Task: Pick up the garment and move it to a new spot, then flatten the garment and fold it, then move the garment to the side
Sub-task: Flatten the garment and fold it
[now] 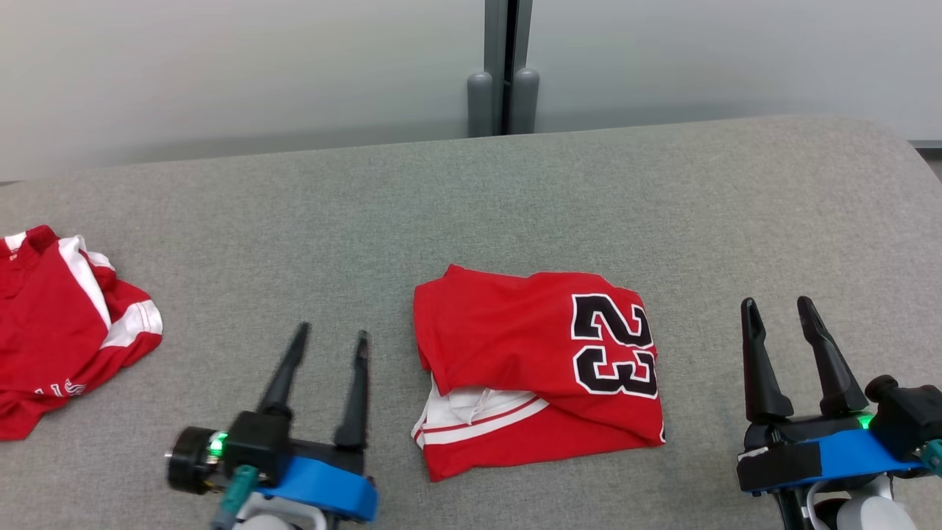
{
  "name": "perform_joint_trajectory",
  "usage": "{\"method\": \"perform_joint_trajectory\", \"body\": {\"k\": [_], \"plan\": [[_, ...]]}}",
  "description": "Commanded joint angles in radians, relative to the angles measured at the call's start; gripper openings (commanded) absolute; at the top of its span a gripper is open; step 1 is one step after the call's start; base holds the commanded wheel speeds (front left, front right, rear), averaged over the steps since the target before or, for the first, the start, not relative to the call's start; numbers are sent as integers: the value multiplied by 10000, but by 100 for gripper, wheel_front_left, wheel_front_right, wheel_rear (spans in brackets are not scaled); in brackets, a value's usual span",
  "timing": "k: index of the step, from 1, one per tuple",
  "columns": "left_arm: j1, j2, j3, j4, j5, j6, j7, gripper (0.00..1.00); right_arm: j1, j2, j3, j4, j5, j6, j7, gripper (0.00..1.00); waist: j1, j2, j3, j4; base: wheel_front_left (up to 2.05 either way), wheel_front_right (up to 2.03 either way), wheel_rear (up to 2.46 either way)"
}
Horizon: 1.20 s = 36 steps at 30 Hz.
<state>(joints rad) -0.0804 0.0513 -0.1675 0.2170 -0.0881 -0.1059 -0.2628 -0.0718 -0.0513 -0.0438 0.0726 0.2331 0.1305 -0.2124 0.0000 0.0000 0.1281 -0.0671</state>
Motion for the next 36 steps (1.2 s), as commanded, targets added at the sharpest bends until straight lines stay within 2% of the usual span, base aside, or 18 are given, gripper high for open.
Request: {"method": "perform_joint_trajectory", "body": {"k": [1,6,11,22,23,24,25,30,36], "plan": [[-110,-14,-156,146,-60,-41,-27,100,65,10,1,12,77,6,13,100,0,0,16,-14,0,0,0],[-408,-9,-1217,1042,-355,-163,-25,100,-39,9,81,154,164,6,27,100,0,0,116,-170,0,0,0],[-603,-4,-1846,1956,-522,-204,-8,100,-140,6,140,272,272,6,-55,100,0,0,260,-431,0,0,0],[-1232,76,-2277,3239,-855,-255,-23,100,-295,7,253,542,388,6,-228,100,0,0,529,-862,0,0,0],[-1298,73,-2347,3325,-875,-257,-24,76,-307,7,251,559,399,6,-247,100,0,0,544,-875,0,0,0],[-1385,70,-2394,3401,-904,-255,-25,25,-323,7,249,577,401,6,-269,100,0,0,556,-887,0,0,0],[-1470,68,-2425,3459,-951,-254,-27,0,-329,7,239,595,398,6,-267,100,0,0,565,-892,0,0,0],[-1688,48,-2529,3404,-1072,-258,-29,0,-288,7,140,721,377,6,-328,100,0,0,504,-805,0,0,0],[-1128,282,-2830,2485,-1094,-262,-25,0,-173,6,-143,887,319,6,-379,100,0,0,300,-562,0,0,0]]}}
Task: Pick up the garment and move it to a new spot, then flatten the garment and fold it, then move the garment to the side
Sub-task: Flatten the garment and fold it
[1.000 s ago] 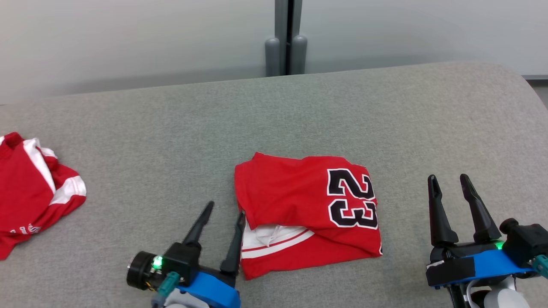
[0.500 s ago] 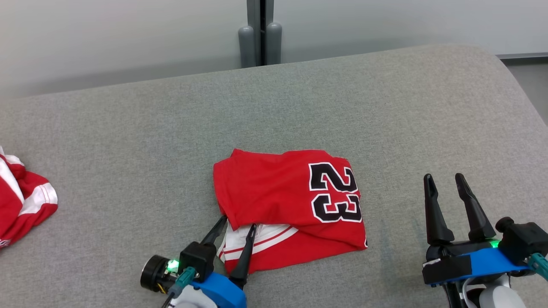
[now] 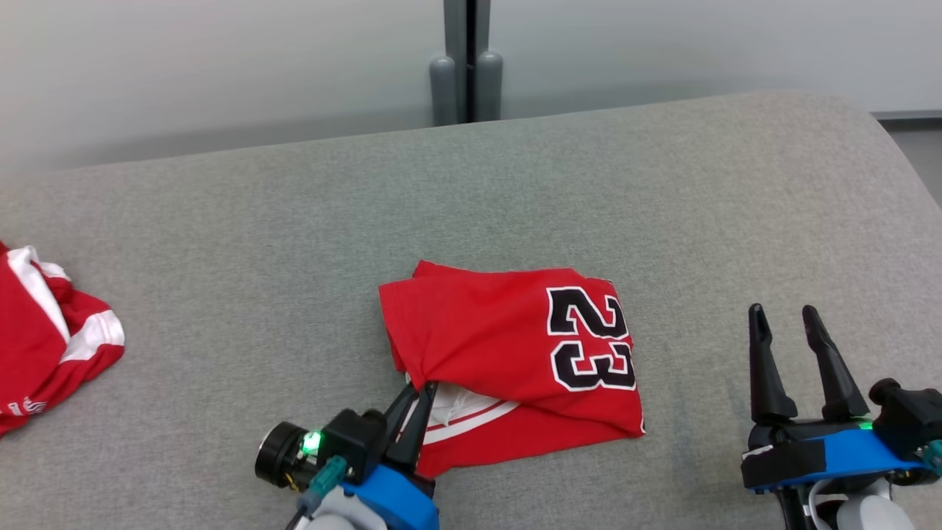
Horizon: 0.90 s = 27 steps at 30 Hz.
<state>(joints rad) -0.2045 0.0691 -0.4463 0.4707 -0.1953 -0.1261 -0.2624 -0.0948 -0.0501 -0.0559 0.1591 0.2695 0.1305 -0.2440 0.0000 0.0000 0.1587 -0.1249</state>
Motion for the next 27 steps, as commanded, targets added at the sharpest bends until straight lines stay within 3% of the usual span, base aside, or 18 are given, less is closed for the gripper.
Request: {"method": "perform_joint_trajectory", "body": {"k": [1,8,9,10,11,17,27], "plan": [[204,182,-107,-294,-8,-61,25,0,87,-7,-115,46,-55,6,-66,100,0,0,-48,78,0,0,0],[999,737,-384,-1522,-166,-19,916,0,110,-7,-403,204,-80,6,-95,100,0,0,-161,298,0,0,0],[1032,755,-359,-1589,-181,37,960,31,87,-7,-389,243,-83,6,-91,100,0,0,-156,304,0,0,0],[1095,684,-290,-1592,-326,60,974,94,69,-7,-377,261,-86,6,-91,100,0,0,-156,317,0,0,0],[1129,677,-313,-1532,-324,105,1023,100,53,-7,-360,293,-85,6,-93,100,0,0,-156,319,0,0,0],[1154,625,-181,-1454,-452,318,661,100,18,-7,-346,401,-158,6,-97,100,0,0,-206,331,0,0,0],[1493,1078,924,-2058,-789,1037,131,100,-39,-7,-314,255,-392,6,-26,100,0,0,-475,589,0,0,0]]}}
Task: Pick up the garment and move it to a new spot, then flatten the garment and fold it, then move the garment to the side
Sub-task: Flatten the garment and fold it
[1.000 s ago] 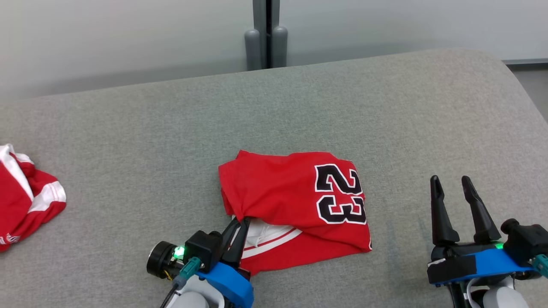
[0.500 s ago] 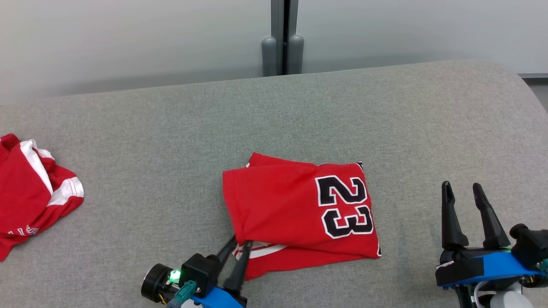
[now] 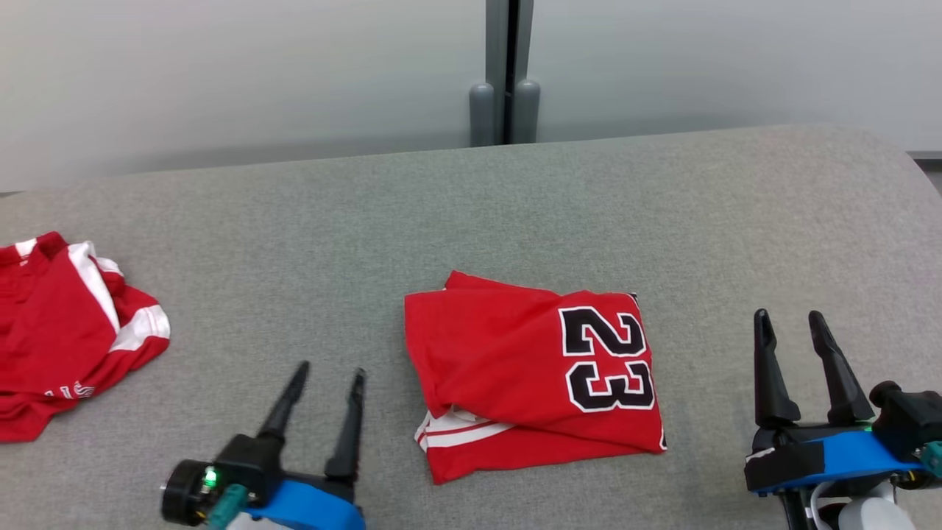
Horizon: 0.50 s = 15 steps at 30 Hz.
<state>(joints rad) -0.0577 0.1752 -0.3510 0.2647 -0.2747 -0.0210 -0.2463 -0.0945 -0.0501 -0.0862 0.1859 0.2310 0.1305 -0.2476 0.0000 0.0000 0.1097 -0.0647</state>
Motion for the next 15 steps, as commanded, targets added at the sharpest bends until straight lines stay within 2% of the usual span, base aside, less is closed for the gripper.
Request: {"method": "perform_joint_trajectory", "body": {"k": [1,9,15], "plan": [[-50,38,276,-173,-87,161,-109,100,-20,-7,86,-45,-50,6,35,100,0,0,-73,61,0,0,0],[-277,9,1457,-821,-105,678,-190,100,279,-7,427,-201,-114,6,195,100,0,0,-480,285,0,0,0],[-30,-15,2200,-1061,112,904,-196,100,523,-8,594,-381,-91,6,370,100,0,0,-604,320,0,0,0]]}}
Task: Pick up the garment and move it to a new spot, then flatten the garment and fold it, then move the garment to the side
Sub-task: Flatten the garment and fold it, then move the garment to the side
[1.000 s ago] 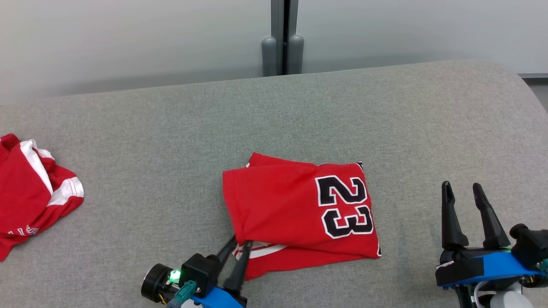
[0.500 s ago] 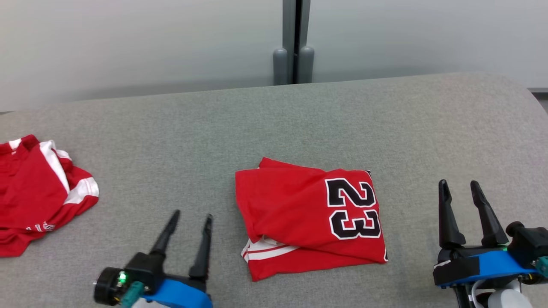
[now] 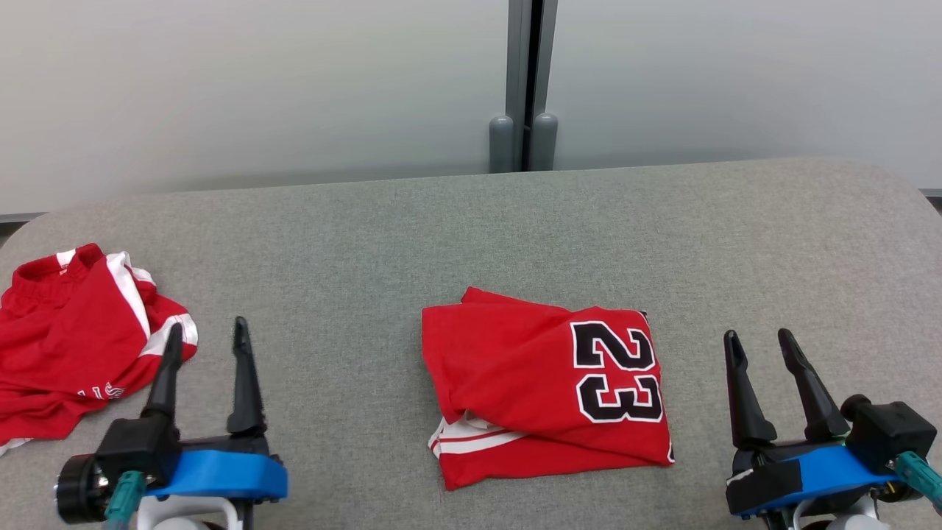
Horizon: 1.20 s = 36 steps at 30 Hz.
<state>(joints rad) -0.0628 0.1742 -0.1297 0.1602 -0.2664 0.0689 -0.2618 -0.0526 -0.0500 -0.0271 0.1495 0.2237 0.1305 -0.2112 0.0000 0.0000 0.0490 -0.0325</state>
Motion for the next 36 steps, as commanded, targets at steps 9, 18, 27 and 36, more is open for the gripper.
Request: {"method": "perform_joint_trajectory", "body": {"k": [9,18,27,36], "plan": [[632,-31,717,90,477,-8,-43,100,487,-8,-160,-109,-237,6,442,100,0,0,40,25,0,0,0],[704,-247,1027,247,760,-268,-44,100,545,-8,-83,-194,-347,6,756,100,0,0,67,140,0,0,0],[287,-468,1160,222,1012,-469,-43,100,-796,-8,575,361,-522,6,1442,100,0,0,407,298,0,0,0],[13,-703,1230,107,1233,-670,-43,100,-1845,-10,474,2290,-816,6,2114,100,0,0,824,638,0,0,0]]}}
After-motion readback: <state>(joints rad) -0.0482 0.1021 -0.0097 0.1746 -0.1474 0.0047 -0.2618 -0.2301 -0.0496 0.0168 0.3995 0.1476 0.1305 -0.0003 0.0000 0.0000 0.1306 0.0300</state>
